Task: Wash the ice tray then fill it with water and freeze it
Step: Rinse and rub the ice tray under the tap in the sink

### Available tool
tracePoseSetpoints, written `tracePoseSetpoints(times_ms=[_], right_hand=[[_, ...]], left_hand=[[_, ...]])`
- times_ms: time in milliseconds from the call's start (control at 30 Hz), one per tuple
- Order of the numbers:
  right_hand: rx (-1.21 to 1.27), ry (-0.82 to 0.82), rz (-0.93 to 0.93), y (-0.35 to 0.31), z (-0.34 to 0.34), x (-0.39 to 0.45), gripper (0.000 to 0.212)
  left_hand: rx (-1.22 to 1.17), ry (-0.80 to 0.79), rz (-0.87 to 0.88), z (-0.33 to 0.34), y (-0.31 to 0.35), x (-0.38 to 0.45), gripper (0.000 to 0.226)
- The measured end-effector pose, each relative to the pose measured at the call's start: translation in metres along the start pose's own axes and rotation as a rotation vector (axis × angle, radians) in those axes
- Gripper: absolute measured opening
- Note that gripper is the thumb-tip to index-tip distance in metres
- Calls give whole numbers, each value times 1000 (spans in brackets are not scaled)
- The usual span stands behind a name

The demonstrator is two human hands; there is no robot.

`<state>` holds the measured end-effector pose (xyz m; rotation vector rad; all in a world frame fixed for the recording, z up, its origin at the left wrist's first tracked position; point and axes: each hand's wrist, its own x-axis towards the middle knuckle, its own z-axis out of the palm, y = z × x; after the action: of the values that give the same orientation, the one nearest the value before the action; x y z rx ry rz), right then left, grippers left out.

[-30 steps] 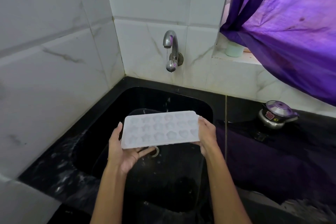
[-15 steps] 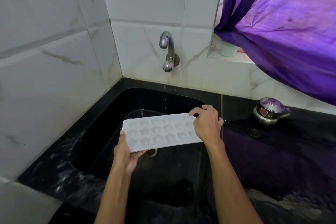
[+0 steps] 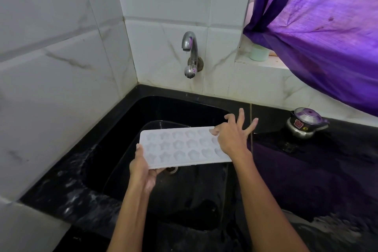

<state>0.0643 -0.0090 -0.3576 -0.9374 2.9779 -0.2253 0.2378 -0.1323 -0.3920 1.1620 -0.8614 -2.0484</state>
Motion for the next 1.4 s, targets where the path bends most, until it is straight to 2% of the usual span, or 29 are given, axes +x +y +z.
tracePoseSetpoints(times_ms=[167,333,567,767,900,1100,1300,1400], right_hand=[[-9,-6,10,-3,-5,2,29],[-27,5,-34,-4,0,1,52],[-16,-32,66,-7,-2,3,31],[-3,-37,52,-7,2,0,39],[-13,-37,68,-8,2,1,31],[15,-47,40,-7,5,0,45],[67,89,-9,-16,3,-2,46],[34,53,-88,-23,3,-3,47]], left_hand=[[11,-12,3,-1,-1,2,37],[1,5,22,-1,0,2,38],[18,5,20,4,-2,-3,38],[22,18,26,5,-1,-4,38],[28,21,16,6,-3,-5,38],[34,29,28,4,-2,-4,39],[49,19,33,3,-2,-3,40],[52,9,26,5,-1,-5,40]])
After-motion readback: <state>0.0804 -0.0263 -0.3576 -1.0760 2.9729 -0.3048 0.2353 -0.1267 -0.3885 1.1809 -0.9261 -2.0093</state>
